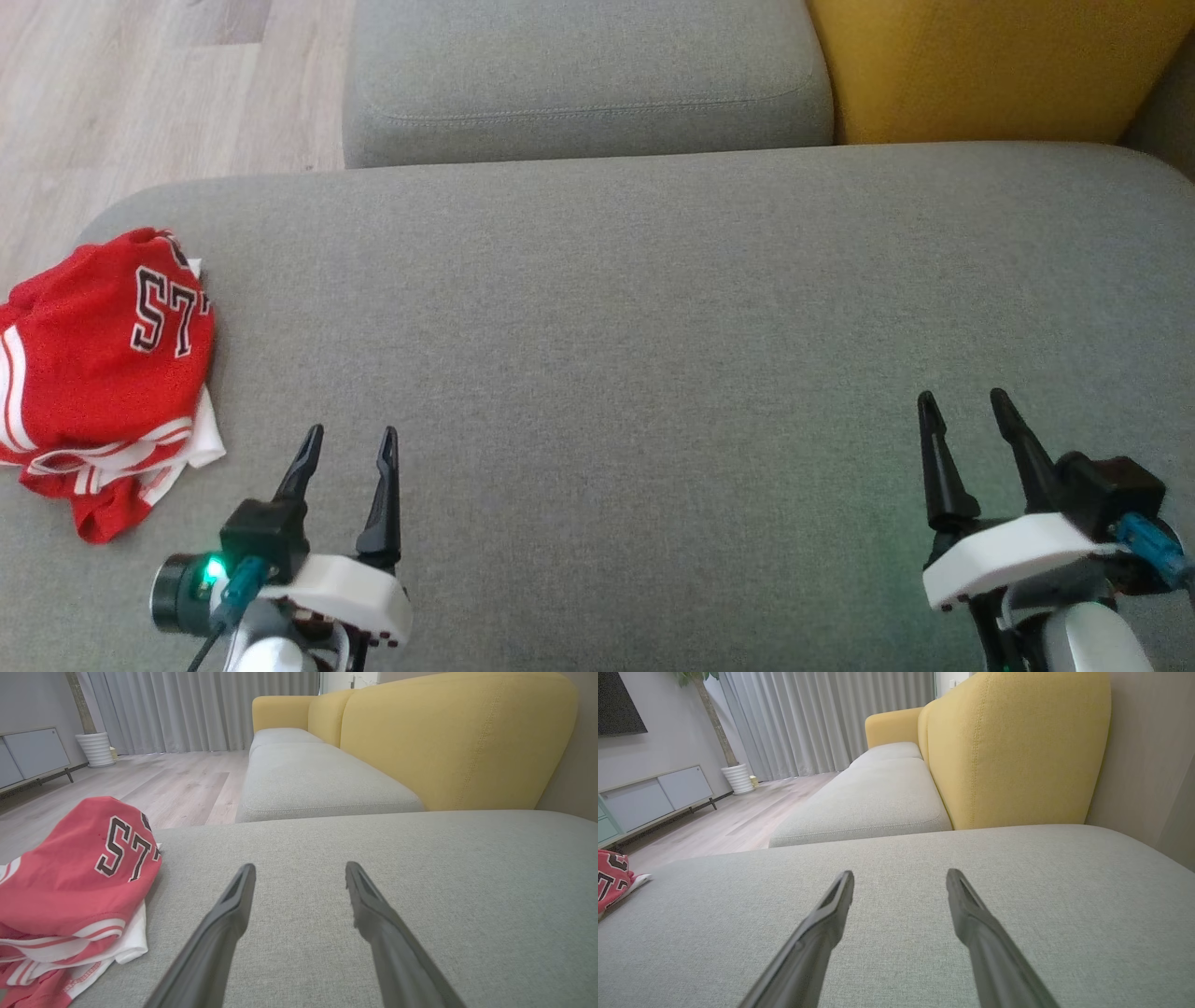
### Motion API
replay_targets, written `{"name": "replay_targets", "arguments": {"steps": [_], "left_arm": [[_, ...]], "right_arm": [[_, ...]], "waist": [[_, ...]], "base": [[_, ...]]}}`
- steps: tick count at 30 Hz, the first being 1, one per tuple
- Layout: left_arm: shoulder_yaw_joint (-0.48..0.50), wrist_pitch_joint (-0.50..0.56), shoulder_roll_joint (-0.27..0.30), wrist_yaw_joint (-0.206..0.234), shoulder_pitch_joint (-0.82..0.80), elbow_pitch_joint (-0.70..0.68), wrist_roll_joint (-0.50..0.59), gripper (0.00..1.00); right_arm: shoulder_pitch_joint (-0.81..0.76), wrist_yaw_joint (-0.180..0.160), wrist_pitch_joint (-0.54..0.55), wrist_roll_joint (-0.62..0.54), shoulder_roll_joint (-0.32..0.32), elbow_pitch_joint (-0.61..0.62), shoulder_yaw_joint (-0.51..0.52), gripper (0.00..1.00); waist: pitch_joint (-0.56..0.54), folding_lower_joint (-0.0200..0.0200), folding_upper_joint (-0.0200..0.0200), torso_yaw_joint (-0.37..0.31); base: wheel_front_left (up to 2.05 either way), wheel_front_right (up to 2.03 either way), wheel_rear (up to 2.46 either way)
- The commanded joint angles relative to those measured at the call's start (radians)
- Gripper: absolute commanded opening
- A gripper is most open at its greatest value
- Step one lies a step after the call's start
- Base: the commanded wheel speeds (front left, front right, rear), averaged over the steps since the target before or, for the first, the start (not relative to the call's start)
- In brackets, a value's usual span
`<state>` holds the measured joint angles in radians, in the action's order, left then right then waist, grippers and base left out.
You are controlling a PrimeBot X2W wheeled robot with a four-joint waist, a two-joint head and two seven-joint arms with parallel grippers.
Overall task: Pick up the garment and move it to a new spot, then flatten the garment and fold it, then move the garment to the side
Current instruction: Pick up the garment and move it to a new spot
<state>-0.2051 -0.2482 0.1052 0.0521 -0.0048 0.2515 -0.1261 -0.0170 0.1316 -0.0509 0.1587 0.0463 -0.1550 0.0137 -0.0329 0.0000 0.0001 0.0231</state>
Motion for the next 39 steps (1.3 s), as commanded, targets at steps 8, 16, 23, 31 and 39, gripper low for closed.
{"name": "replay_targets", "arguments": {"steps": [8, 16, 23, 31, 39], "left_arm": [[0.052, -0.014, -0.007, -0.007, -0.056, -0.035, 0.016, 1.00], [0.070, -0.014, -0.005, -0.021, -0.086, -0.040, 0.015, 1.00], [0.101, -0.014, 0.003, -0.022, -0.090, -0.044, 0.017, 1.00], [0.142, -0.014, 0.011, -0.020, -0.077, -0.049, 0.018, 1.00], [0.164, -0.014, 0.003, -0.021, -0.077, -0.057, 0.021, 1.00]], "right_arm": [[0.015, -0.001, 0.007, -0.008, 0.004, 0.057, -0.009, 1.00], [0.004, -0.001, 0.016, -0.013, 0.004, 0.101, -0.024, 1.00], [0.003, -0.001, 0.023, -0.003, 0.004, 0.122, -0.045, 1.00], [0.008, -0.001, 0.024, -0.010, 0.004, 0.123, -0.062, 1.00], [0.024, -0.001, 0.024, -0.024, 0.004, 0.119, -0.075, 1.00]], "waist": [[0.005, 0.0000, -0.0001, 0.050], [0.016, 0.0000, -0.0001, 0.200], [0.021, 0.0000, -0.0001, 0.368], [0.028, 0.0000, -0.0001, 0.479], [0.035, 0.0000, -0.0001, 0.497]], "base": [[0.00, 0.00, 0.00], [0.00, 0.00, 0.00], [0.00, 0.00, 0.00], [0.00, 0.00, 0.00], [0.00, 0.00, 0.00]]}}
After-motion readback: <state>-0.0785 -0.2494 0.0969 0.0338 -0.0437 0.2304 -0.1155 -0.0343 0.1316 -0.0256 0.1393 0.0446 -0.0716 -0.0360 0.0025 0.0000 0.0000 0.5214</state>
